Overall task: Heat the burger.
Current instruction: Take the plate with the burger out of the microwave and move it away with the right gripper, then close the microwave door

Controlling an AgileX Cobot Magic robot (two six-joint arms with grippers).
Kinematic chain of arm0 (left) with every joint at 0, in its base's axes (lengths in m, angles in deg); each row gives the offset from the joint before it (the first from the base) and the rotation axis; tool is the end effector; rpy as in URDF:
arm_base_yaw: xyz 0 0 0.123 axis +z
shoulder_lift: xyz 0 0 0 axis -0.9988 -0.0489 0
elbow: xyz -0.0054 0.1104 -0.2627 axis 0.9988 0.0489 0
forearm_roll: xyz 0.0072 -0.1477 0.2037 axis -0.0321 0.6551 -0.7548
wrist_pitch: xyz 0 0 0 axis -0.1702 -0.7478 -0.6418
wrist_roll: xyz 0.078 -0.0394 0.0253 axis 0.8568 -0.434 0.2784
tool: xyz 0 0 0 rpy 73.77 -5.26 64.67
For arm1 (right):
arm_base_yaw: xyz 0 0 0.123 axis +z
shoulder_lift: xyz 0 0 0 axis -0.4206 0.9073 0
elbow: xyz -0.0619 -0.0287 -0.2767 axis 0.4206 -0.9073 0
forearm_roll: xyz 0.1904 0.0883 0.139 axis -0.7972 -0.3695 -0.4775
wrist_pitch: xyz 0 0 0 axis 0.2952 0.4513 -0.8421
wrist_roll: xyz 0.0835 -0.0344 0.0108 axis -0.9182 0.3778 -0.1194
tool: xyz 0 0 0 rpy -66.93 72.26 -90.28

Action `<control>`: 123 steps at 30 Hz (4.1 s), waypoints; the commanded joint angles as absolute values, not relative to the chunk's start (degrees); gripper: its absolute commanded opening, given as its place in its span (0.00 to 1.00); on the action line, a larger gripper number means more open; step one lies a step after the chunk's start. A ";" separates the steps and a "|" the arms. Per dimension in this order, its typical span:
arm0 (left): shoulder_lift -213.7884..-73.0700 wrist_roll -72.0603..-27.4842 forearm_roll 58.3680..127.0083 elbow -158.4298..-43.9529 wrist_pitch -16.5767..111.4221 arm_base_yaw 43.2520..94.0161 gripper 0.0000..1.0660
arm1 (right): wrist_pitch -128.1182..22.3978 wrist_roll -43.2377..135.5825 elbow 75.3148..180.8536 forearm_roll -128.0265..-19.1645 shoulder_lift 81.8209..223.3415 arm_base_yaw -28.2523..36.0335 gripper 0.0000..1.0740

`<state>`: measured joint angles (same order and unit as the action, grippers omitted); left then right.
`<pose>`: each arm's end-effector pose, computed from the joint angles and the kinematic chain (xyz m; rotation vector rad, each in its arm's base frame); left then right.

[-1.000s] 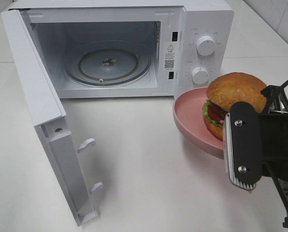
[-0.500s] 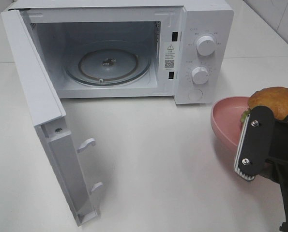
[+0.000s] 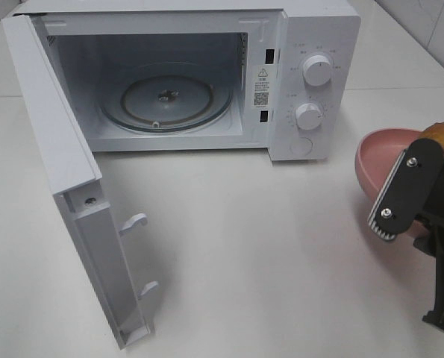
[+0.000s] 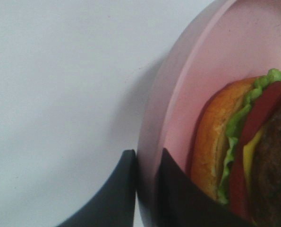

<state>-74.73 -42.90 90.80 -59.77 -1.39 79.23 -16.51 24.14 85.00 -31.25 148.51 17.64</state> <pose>-0.0087 -0.0163 0.2809 0.3344 1.9827 -0.2349 0.1500 0.0924 0.1949 -1.2101 2.2478 -0.3417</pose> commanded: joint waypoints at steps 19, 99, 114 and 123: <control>-73.70 -42.78 91.14 -59.59 -0.93 79.23 0.00 | -22.64 26.03 91.53 -25.30 165.64 7.50 0.02; -73.70 -42.78 91.20 -59.59 -0.93 79.23 0.00 | -3.33 25.52 117.83 -63.51 167.13 -0.12 0.74; -73.70 -42.78 91.20 -59.59 -0.93 79.23 0.00 | 9.56 29.64 117.77 -65.12 153.67 -11.81 0.71; -73.70 -42.78 91.20 -59.59 -0.93 79.23 0.00 | 14.89 29.64 117.77 -65.12 138.89 -11.81 0.71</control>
<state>-74.73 -42.90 90.80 -59.77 -1.39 79.23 13.06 29.01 117.48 -65.29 143.18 -11.46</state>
